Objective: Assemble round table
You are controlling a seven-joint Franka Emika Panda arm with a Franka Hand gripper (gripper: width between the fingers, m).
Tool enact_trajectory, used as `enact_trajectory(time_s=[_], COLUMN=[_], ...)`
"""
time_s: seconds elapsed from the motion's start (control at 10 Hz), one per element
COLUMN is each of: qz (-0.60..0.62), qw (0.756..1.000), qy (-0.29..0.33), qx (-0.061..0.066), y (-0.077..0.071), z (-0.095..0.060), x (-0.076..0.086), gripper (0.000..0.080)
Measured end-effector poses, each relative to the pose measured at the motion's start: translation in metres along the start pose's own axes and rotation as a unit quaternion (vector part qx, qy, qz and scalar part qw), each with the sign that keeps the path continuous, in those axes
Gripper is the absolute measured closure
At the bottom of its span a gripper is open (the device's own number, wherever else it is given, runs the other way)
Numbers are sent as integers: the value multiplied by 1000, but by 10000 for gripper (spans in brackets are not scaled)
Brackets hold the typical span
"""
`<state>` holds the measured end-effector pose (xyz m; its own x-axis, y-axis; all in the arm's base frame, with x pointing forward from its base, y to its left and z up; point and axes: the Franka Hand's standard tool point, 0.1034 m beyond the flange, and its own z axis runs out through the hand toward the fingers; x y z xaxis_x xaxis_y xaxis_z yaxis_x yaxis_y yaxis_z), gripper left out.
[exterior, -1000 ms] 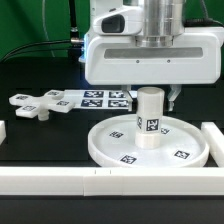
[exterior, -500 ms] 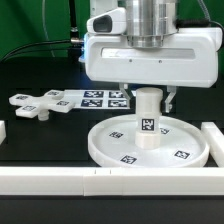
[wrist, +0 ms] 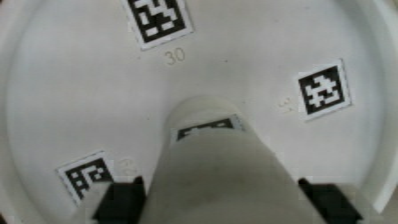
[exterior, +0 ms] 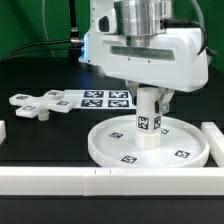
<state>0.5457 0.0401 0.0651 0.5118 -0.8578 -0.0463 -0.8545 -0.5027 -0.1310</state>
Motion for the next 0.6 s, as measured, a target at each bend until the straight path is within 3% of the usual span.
enact_trajectory(time_s=[0.3, 0.5, 0.6], qz=[146, 120, 117], qw=[989, 993, 993], qy=[-18, -18, -19], qx=[13, 14, 13], y=[0, 0, 0], z=[0, 0, 1], x=[-1, -1, -1], gripper=[390, 390, 232])
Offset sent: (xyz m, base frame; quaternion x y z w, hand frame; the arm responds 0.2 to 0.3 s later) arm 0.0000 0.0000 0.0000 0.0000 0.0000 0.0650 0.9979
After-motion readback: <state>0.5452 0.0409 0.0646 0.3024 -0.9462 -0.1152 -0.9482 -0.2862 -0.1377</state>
